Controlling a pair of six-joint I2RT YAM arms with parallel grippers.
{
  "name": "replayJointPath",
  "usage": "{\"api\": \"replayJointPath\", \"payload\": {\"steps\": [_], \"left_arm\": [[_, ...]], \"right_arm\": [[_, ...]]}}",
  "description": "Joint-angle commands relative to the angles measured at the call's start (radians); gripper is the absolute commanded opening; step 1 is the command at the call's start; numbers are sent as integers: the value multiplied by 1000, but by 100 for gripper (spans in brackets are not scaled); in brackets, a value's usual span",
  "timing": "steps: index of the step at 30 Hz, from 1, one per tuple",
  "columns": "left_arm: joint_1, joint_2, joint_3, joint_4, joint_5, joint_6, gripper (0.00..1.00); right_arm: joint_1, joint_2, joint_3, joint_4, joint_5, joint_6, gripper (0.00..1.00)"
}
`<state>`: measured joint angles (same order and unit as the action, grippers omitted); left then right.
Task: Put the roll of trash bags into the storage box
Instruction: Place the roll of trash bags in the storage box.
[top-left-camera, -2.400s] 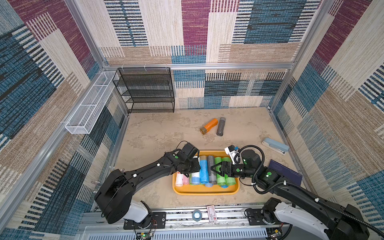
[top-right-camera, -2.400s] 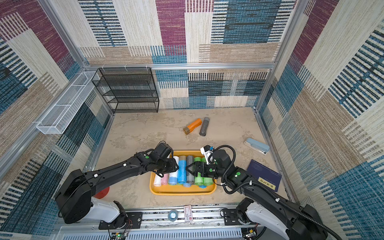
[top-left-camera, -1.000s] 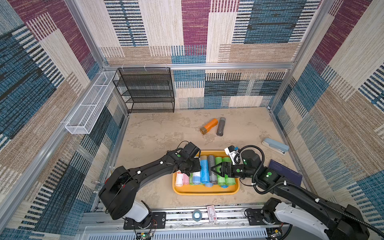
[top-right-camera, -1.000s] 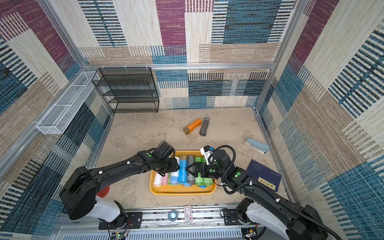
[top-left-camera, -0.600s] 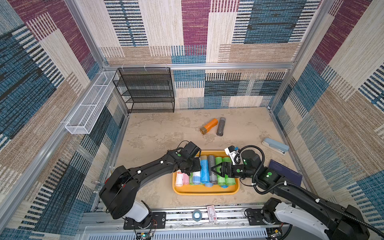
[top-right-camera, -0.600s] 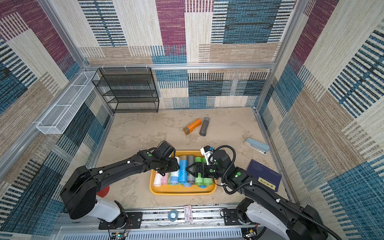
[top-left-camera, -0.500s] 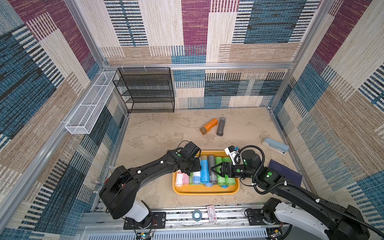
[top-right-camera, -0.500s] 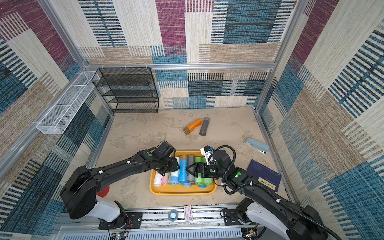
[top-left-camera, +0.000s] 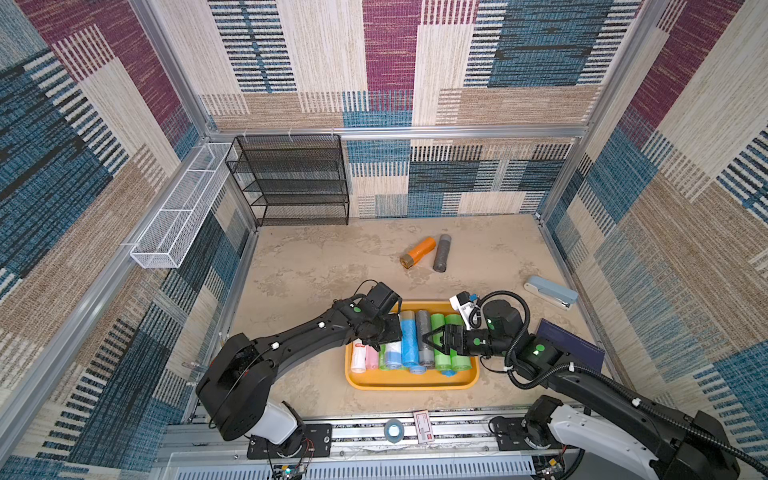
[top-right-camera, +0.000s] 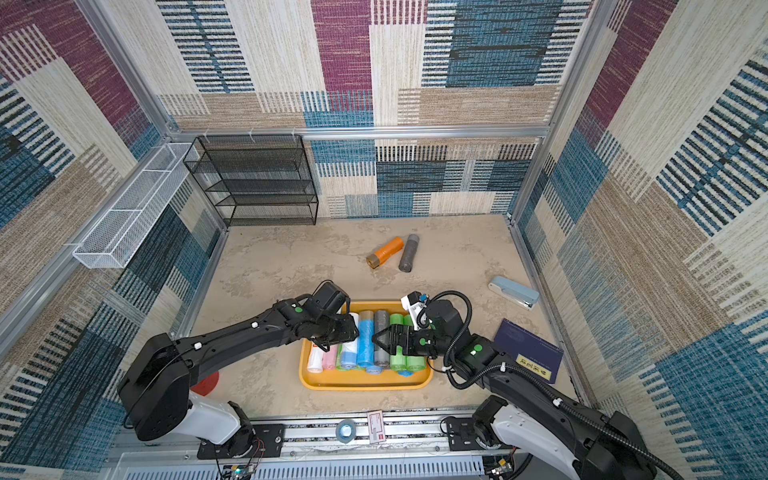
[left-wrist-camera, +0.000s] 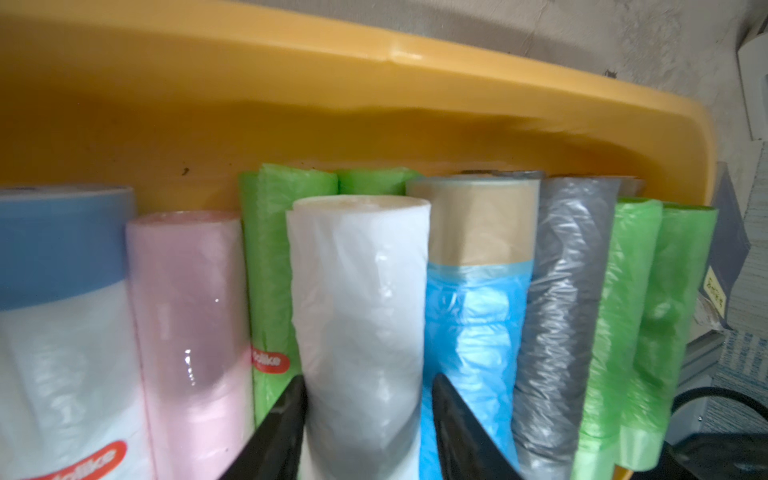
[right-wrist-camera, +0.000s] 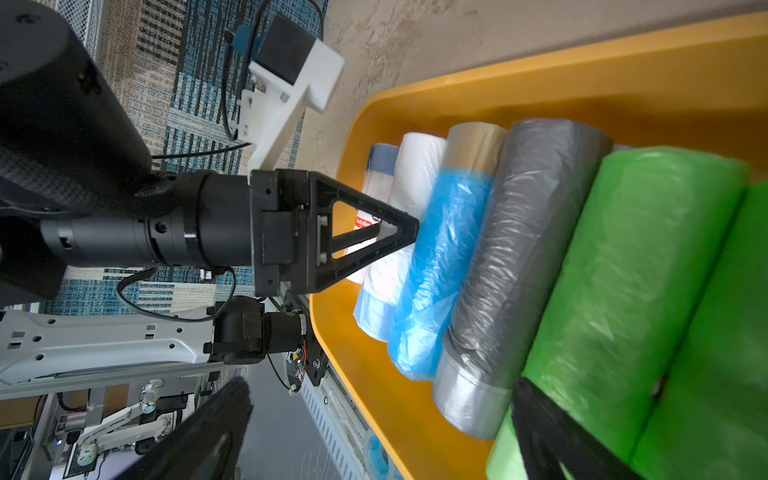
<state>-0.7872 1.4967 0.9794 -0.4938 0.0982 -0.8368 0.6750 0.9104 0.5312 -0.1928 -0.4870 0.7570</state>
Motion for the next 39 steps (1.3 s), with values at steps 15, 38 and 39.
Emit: {"api": "replayJointPath", "payload": {"steps": [15,38,39], "left_arm": [[0,-27,24,-35,-28,31,52],[33,-117,142,-155,-190,171,56],[39,-107,157,-159,-186,182,57]], "right_arm": [[2,17,6,18,2,-12,99],[1,67,71,-11,52,-56,99],[1,75,76,-10,56,-58,99]]}}
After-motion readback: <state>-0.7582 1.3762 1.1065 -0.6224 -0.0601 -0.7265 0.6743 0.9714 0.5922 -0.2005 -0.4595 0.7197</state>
